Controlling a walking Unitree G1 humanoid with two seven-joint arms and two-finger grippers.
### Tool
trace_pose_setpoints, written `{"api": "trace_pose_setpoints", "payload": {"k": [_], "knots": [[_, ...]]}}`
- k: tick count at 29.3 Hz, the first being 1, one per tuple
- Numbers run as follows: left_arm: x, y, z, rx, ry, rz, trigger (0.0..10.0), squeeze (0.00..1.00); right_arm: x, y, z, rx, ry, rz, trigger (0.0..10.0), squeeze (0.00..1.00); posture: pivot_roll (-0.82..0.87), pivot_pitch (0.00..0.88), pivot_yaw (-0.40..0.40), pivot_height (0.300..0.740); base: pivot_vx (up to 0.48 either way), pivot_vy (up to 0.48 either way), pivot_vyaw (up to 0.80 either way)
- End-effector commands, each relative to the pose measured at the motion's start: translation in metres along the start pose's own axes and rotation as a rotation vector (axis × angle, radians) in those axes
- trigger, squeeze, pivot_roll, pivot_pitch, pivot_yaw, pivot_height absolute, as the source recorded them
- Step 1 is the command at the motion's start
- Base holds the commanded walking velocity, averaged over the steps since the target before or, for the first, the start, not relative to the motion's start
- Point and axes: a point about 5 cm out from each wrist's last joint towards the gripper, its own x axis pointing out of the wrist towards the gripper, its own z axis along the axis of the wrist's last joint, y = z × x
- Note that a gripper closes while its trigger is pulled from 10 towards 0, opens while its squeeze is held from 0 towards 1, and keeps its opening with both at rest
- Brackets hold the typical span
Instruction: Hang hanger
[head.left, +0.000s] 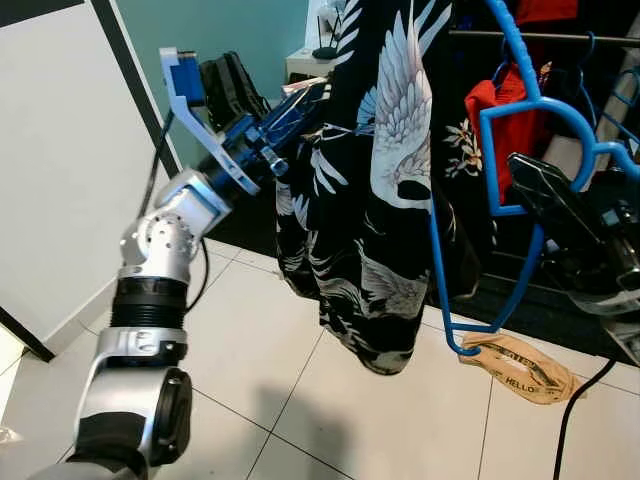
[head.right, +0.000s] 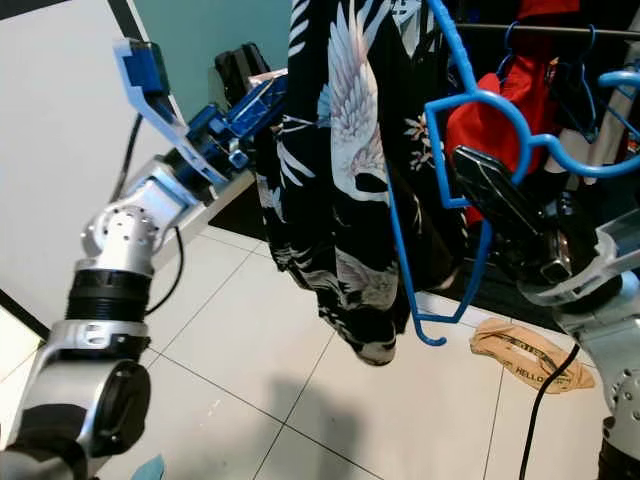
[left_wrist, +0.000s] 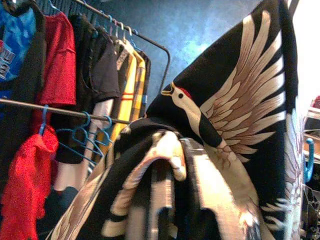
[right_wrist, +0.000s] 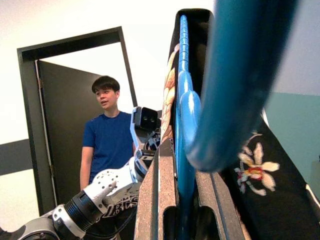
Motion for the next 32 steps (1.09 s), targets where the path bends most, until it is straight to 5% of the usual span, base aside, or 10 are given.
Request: {"api": "trace_pose_setpoints", "payload": {"k": [1, 15, 27, 28, 30, 31, 32], "knots": [[-0.006, 0.001, 0.008, 0.018, -0.012, 0.001, 10.0, 1.0, 0.002, 0.0, 0.004, -0.017, -0.014, 0.016, 10.0, 0.0, -0.06, 0.021, 0.099, 0.74, 0.0, 0.0, 0.0], [-0.007, -0.005, 0.01, 0.008, -0.02, -0.064, 10.0, 1.0, 0.003, 0.0, 0.004, -0.02, -0.027, 0.029, 10.0, 0.0, -0.06, 0.015, 0.097, 0.74, 0.0, 0.0, 0.0], [-0.027, 0.017, 0.042, 0.132, -0.063, 0.109, 10.0, 1.0, 0.004, 0.0, 0.008, -0.031, -0.04, 0.026, 10.0, 0.0, -0.06, 0.02, 0.096, 0.74, 0.0, 0.0, 0.0], [-0.031, 0.025, 0.041, 0.162, -0.013, 0.183, 10.0, 0.44, 0.005, 0.0, 0.009, -0.031, -0.044, 0.03, 10.0, 0.0, -0.06, 0.02, 0.095, 0.74, 0.0, 0.0, 0.0], [-0.031, 0.025, 0.041, 0.162, -0.013, 0.183, 10.0, 0.44, 0.005, 0.0, 0.009, -0.031, -0.044, 0.03, 10.0, 0.0, -0.06, 0.02, 0.095, 0.74, 0.0, 0.0, 0.0], [-0.036, 0.031, 0.038, 0.187, 0.051, 0.224, 10.0, 0.0, 0.005, 0.001, 0.009, -0.031, -0.049, 0.034, 10.0, 0.0, -0.06, 0.02, 0.095, 0.74, 0.0, 0.0, 0.0], [-0.04, 0.033, 0.032, 0.221, 0.127, 0.237, 10.0, 0.0, 0.005, 0.001, 0.01, -0.032, -0.051, 0.036, 10.0, 0.0, -0.06, 0.02, 0.096, 0.74, 0.0, 0.0, 0.0]]}}
